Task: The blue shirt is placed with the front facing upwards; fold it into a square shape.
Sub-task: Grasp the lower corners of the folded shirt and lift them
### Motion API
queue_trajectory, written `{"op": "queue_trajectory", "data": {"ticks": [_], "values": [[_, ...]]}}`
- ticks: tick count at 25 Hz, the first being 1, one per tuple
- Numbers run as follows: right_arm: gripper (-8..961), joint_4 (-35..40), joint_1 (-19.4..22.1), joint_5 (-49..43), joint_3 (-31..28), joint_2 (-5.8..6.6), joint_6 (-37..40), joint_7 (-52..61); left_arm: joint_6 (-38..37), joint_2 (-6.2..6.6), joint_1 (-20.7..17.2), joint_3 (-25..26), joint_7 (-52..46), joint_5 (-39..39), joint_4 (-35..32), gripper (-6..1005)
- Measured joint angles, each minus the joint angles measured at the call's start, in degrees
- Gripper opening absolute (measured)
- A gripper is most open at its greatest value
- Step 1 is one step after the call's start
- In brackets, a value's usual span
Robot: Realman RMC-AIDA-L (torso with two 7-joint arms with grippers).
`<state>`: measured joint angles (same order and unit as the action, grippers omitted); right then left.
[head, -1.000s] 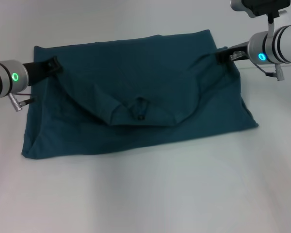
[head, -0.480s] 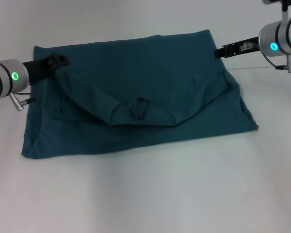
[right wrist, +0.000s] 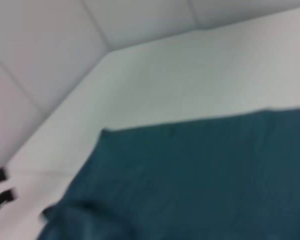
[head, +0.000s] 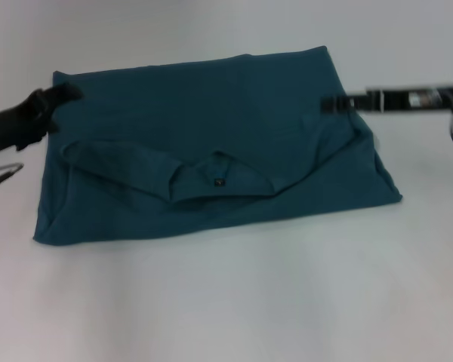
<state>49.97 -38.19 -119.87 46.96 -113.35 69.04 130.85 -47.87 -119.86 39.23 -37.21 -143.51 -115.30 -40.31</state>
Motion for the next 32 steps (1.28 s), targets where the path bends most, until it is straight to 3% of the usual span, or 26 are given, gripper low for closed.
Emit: {"op": "queue_trajectory", "data": {"ticks": [2,8,11,20,25,32], "values": [[880,0.4,5.4,6.3,-0.8,-0.44,6.3,-3.6,-3.0,0.13,-1.8,0.1,0.0,0.6,-1.0,811],[923,-0.4,11.8,12.5,-3.3,-0.91,15.5,-8.4,-13.4,0.32,-6.8,0.3,0.7,1.5,-3.6,946],[936,-2.1,13.8,12.8,-4.9,-1.26,19.4,-11.5,-16.5,0.05,-8.6,0.3,3.5,1.4,-3.6,941],[927,-8.3,15.4,12.6,-6.7,0.05,22.6,-17.4,-18.3,0.42,-11.1,0.3,14.0,-1.2,-2.9,924],[928,-8.3,15.6,12.6,-6.8,0.06,22.5,-17.4,-15.5,0.64,-10.3,0.4,13.6,-7.4,-2.6,915],[927,-8.3,15.5,12.7,-6.8,0.07,22.5,-18.0,-14.1,0.91,-10.5,2.5,10.9,-7.9,-2.4,902]]}}
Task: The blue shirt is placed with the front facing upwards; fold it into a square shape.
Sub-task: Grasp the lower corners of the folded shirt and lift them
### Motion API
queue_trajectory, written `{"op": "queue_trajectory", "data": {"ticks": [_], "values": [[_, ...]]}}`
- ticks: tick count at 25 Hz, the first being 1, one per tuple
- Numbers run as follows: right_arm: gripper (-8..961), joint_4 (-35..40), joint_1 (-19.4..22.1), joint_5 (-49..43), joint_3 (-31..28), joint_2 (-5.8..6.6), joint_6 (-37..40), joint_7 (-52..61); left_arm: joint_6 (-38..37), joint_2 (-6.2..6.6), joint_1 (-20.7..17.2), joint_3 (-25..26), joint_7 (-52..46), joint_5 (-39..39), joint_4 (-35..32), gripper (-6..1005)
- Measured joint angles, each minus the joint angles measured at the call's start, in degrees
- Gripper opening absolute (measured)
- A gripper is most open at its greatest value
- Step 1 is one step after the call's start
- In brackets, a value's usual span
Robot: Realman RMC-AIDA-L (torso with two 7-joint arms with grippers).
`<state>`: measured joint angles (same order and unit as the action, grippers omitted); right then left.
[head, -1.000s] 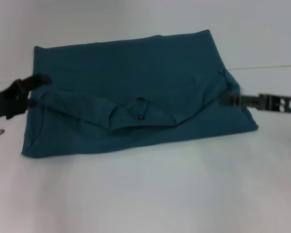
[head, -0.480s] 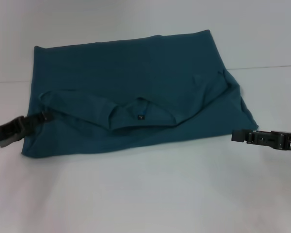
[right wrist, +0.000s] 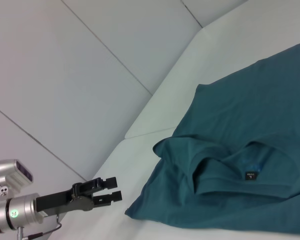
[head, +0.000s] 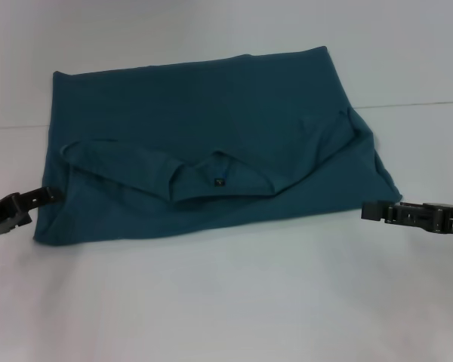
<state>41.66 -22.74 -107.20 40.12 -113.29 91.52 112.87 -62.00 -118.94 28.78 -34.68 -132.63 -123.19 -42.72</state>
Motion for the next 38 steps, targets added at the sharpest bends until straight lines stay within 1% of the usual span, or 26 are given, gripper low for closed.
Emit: {"op": "queue_trajectory", "data": {"ticks": [5,7,8,9,13,18,21,25,38], "values": [[926,0.0,0.0,0.0,-0.1,0.19,-0.2,-0.1,0.1,0.05,-0.2,0.0,-3.7,-0.9,0.7,893],[926,0.0,0.0,0.0,-0.1,0.31,-0.2,-0.1,-0.1,0.05,-0.2,0.3,-7.6,-1.8,0.9,890],[926,0.0,-0.1,0.1,-0.2,0.33,-0.2,-0.1,-0.8,0.04,-0.3,1.4,-13.1,-2.1,1.2,888],[926,0.0,-0.1,0.1,-0.3,0.35,-0.2,0.0,-0.8,0.04,-0.3,1.4,-13.1,-2.1,1.2,886],[926,0.0,-0.2,0.1,-1.1,0.41,0.0,0.1,-3.1,0.12,-0.8,4.0,-21.5,-1.8,1.4,879],[925,0.0,0.0,0.1,-2.0,0.52,0.0,0.1,-4.3,0.99,-0.5,7.5,-22.5,-2.0,4.5,870],[925,0.0,0.1,0.1,-2.3,0.53,0.0,0.1,-3.5,1.32,-0.2,8.4,-22.7,-2.2,6.4,858],[924,0.0,0.1,-0.1,-2.3,0.68,-0.1,0.0,-2.3,1.39,0.2,8.8,-23.2,-1.9,7.9,837],[923,-0.7,0.2,-0.4,-2.3,1.04,-0.3,-0.2,1.2,1.59,0.9,8.9,-24.8,-1.8,9.7,835]]}}
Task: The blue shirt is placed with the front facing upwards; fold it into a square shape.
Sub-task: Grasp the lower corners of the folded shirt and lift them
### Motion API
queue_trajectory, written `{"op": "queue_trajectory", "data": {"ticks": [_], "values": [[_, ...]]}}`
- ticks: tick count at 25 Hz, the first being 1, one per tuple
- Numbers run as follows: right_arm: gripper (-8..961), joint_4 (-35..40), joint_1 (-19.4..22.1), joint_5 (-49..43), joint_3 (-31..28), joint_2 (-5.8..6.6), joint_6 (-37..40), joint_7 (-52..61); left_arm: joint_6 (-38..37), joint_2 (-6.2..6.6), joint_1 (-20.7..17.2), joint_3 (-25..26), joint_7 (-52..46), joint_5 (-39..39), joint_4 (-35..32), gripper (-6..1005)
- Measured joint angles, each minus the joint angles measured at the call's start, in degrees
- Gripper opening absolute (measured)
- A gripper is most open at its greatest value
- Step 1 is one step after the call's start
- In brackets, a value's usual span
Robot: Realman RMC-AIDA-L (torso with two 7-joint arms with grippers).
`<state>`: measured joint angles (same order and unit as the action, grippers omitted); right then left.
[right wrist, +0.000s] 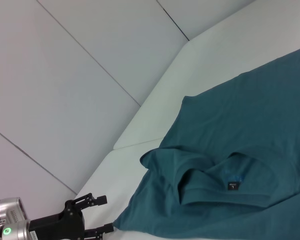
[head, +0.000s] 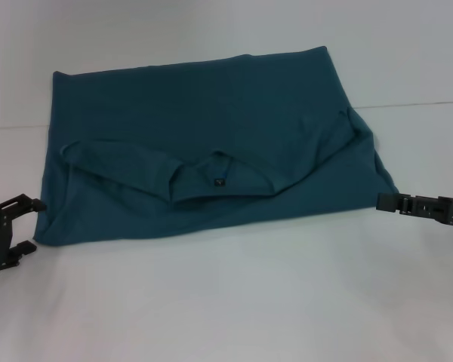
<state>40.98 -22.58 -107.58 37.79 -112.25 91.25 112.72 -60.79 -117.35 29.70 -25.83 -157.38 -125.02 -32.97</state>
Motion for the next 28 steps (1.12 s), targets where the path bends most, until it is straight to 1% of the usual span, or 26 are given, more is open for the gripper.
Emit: {"op": "queue_trajectory", "data": {"ticks": [16,28], "values": [[921,-0.1,0.0,0.0,-0.6,0.01,0.0,-0.1,4.3,0.66,2.3,-0.5,0.3,-0.5,3.5,834],[920,-0.1,0.0,0.0,-0.7,0.01,0.0,-0.1,3.3,0.72,3.7,-2.6,0.6,-0.5,4.3,832]]}}
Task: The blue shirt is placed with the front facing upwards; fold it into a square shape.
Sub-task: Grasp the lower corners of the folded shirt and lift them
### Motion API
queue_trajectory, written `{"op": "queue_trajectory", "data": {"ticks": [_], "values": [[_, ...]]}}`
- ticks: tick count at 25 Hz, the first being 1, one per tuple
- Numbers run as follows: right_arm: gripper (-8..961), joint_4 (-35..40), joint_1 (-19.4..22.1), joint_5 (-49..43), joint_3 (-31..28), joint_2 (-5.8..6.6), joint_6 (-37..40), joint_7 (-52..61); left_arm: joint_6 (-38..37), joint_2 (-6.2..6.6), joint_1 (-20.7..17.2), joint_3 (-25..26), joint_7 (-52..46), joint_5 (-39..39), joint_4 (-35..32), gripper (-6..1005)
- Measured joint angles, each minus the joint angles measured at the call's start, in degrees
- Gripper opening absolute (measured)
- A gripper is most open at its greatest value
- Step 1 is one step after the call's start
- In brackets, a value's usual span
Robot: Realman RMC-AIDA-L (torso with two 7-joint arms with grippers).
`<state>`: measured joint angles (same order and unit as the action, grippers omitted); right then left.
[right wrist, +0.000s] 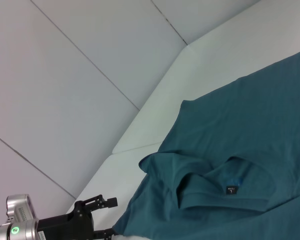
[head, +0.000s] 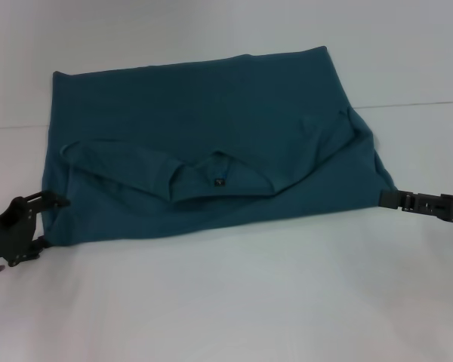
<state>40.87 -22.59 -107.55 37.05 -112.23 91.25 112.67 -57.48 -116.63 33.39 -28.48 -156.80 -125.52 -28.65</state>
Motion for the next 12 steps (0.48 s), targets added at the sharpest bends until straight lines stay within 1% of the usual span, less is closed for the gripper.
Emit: {"op": "queue_trajectory", "data": {"ticks": [7,12], "values": [[919,0.0,0.0,0.0,-0.6,0.05,0.4,0.0,-1.0,-0.09,0.2,0.0,0.2,0.4,-0.3,831],[919,0.0,0.0,0.0,-0.6,-0.03,0.4,0.0,-0.5,-0.08,0.6,0.0,0.3,0.1,-0.4,829]]}}
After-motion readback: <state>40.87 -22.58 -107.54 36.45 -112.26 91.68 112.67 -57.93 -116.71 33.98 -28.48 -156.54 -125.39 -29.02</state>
